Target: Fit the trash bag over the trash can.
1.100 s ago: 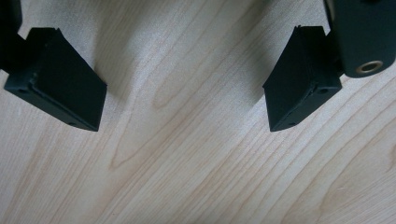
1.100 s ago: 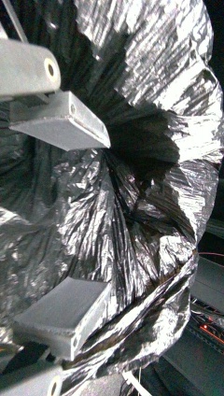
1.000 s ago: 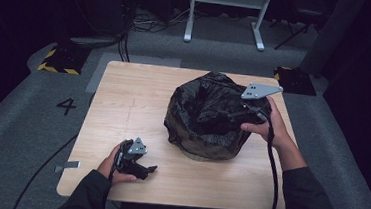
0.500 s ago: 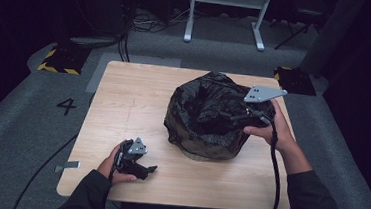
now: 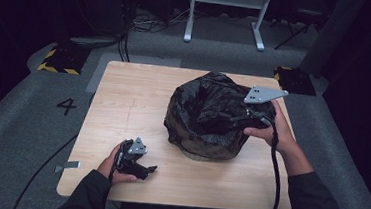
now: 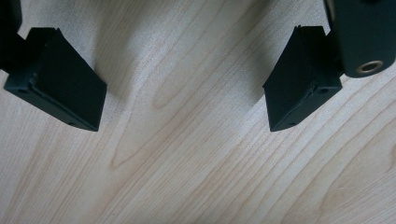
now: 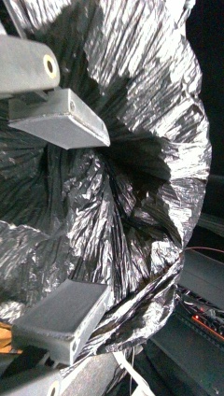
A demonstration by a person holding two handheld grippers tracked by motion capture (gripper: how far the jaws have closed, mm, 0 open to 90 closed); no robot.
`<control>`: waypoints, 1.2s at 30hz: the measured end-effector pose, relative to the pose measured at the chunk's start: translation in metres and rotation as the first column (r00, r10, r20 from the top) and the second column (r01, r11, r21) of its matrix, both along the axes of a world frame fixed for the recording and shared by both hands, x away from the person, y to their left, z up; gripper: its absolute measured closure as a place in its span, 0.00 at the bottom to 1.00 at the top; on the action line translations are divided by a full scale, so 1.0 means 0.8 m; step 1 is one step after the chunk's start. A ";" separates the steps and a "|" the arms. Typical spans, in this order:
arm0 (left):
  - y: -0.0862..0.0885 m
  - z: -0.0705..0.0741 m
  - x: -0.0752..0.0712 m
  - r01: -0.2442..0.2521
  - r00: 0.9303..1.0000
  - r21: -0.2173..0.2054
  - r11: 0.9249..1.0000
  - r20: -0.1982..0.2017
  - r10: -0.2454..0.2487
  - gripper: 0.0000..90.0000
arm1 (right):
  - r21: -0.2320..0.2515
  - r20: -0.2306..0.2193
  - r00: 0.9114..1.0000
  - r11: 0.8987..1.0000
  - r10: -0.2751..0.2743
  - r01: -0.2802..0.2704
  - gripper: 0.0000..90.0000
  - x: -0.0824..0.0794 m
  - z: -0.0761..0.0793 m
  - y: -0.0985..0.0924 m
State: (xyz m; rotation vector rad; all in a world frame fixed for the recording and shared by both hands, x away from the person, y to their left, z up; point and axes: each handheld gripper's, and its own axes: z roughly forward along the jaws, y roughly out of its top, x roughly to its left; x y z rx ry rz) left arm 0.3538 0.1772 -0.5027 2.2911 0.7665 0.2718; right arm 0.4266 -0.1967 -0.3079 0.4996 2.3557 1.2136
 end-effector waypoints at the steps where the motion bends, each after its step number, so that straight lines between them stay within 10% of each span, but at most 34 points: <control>1: 0.000 0.000 0.000 0.000 1.000 0.000 1.000 0.000 0.000 0.15 | -0.002 0.002 1.000 1.000 0.001 -0.001 0.26 -0.001 0.000 -0.001; 36: 0.000 0.000 0.000 -0.009 1.000 -0.005 1.000 -0.003 0.009 0.14 | -0.039 0.013 0.999 0.998 -0.042 0.043 0.24 -0.033 -0.002 -0.050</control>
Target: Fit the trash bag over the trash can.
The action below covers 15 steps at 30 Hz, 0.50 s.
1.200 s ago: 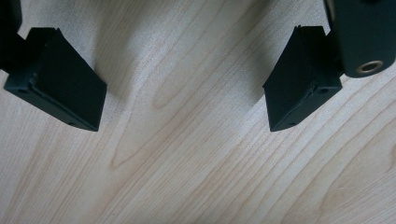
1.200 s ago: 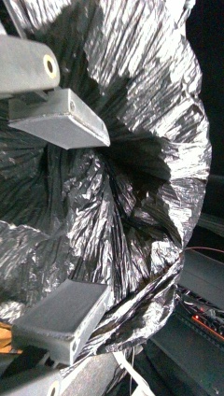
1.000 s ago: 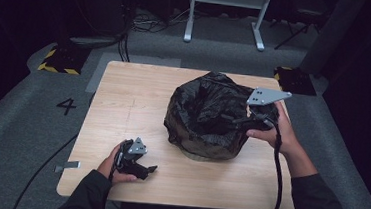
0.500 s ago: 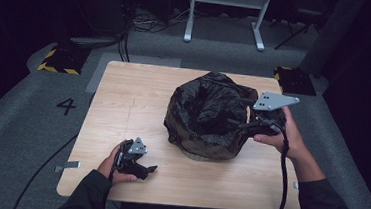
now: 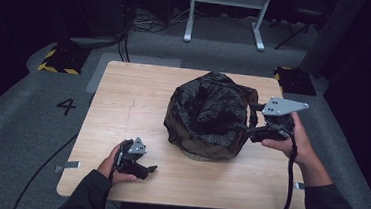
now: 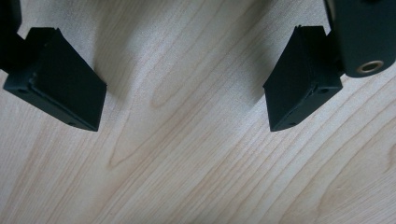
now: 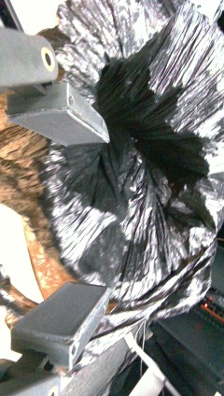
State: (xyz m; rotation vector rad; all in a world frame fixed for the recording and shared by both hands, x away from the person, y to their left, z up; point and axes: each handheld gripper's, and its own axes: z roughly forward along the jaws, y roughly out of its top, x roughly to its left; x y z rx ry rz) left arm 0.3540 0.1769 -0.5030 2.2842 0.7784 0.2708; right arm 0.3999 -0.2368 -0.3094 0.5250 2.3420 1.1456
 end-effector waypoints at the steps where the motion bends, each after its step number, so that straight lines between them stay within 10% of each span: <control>1: 0.000 0.000 0.000 0.000 1.000 0.000 1.000 0.000 0.000 0.14 | 0.006 0.000 1.000 1.000 -0.006 0.006 0.24 -0.001 0.000 -0.003; 15: 0.000 0.000 0.000 0.000 1.000 0.000 1.000 0.000 0.000 0.14 | 0.000 -0.002 1.000 1.000 -0.009 0.009 0.24 -0.014 -0.011 -0.016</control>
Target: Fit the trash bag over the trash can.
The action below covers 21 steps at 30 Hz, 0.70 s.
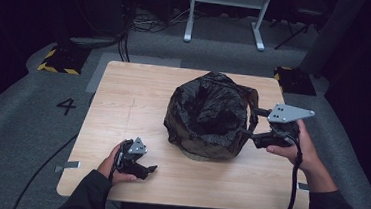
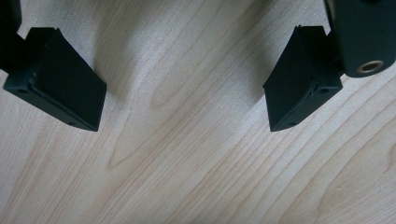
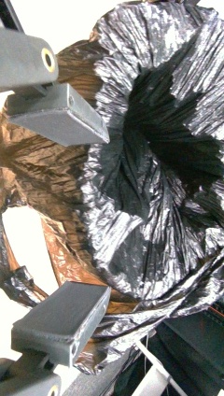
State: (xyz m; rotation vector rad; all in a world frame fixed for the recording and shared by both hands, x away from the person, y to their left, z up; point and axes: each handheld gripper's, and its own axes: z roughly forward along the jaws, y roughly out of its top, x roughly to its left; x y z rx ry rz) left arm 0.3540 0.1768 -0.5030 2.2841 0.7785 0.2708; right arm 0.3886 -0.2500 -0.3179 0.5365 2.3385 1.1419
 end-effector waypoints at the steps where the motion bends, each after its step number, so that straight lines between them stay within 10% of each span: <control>1: 0.000 0.000 0.000 0.000 1.000 0.000 1.000 0.000 0.000 0.14 | 0.001 -0.004 1.000 1.000 0.000 0.000 0.25 -0.001 -0.001 -0.001; 21: 0.000 0.000 0.000 -0.001 1.000 0.002 1.000 -0.001 0.001 0.14 | -0.036 -0.007 1.000 0.999 -0.025 0.024 0.25 -0.007 -0.019 -0.016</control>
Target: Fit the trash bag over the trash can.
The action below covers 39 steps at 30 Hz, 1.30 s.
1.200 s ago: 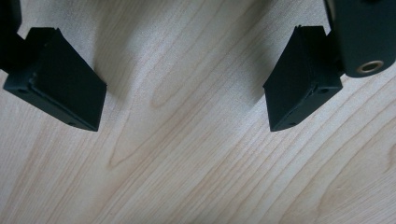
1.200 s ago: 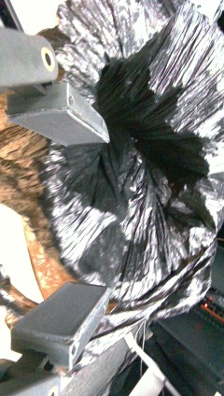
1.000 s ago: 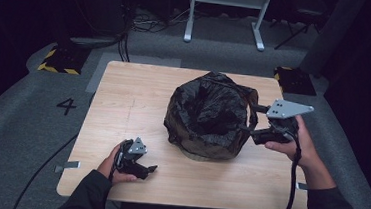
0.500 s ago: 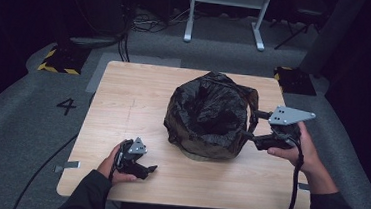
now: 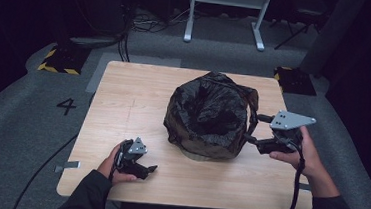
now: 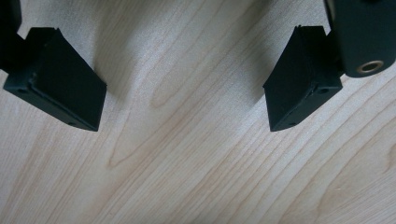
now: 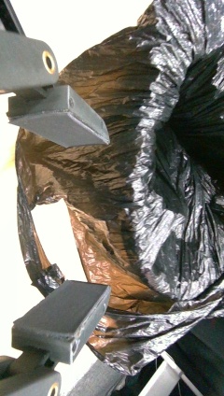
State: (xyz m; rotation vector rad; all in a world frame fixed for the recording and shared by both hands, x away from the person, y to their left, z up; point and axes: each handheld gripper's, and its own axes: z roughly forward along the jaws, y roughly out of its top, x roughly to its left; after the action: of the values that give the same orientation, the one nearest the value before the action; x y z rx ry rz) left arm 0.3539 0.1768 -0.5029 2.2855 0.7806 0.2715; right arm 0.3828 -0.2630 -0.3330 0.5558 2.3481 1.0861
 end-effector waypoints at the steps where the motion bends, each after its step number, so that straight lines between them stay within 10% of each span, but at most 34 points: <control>1: 0.000 0.000 0.000 0.000 1.000 0.000 1.000 0.000 0.000 0.14 | -0.001 -0.002 1.000 1.000 -0.001 0.001 0.25 0.000 -0.001 -0.001; 39: 0.000 0.000 0.000 0.000 1.000 0.000 1.000 0.000 0.000 0.14 | -0.107 -0.042 0.996 0.992 -0.078 0.073 0.25 0.003 -0.072 -0.009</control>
State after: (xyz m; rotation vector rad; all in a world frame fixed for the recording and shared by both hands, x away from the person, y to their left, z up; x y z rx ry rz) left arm 0.3539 0.1768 -0.5029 2.2855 0.7805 0.2714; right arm 0.3855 -0.2700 -0.3906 0.6311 2.3874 0.9185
